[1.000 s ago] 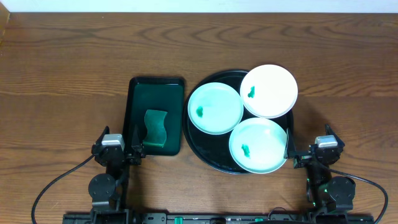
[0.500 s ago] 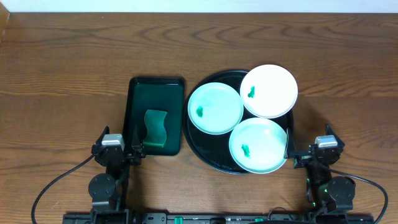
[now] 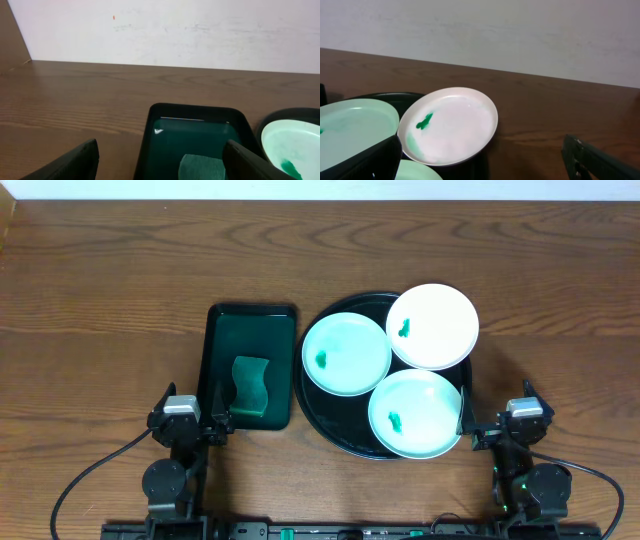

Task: Clean dirty plates on tray and stack at the side

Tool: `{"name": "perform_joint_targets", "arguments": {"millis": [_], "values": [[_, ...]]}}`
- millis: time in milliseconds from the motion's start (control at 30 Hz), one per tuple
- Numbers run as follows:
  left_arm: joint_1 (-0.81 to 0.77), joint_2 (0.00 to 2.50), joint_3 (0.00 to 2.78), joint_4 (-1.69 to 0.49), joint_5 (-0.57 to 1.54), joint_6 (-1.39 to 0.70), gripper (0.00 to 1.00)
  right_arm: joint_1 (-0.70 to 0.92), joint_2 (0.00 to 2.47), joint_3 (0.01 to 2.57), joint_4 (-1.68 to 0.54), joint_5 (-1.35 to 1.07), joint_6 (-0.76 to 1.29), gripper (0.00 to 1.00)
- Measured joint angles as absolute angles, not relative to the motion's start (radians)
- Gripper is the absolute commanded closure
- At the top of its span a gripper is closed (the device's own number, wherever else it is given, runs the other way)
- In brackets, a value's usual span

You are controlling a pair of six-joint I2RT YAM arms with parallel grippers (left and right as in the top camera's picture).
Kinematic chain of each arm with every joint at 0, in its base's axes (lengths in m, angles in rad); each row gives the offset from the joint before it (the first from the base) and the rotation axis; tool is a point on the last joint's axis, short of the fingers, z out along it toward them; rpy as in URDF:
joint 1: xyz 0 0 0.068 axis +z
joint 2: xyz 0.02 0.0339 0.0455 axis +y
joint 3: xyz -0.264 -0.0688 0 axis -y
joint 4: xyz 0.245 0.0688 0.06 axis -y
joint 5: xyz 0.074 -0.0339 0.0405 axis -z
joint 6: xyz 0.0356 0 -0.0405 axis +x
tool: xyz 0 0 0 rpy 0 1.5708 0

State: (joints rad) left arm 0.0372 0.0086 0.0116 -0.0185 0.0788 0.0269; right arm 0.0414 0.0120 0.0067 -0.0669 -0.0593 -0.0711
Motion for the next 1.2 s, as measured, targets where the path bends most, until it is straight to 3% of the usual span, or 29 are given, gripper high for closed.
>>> {"name": "perform_joint_targets", "arguments": {"millis": [1200], "values": [[0.037, 0.009, 0.012, -0.015, 0.079, 0.027, 0.21, 0.041, 0.012, 0.007, -0.067, -0.056, -0.057, 0.01]]}}
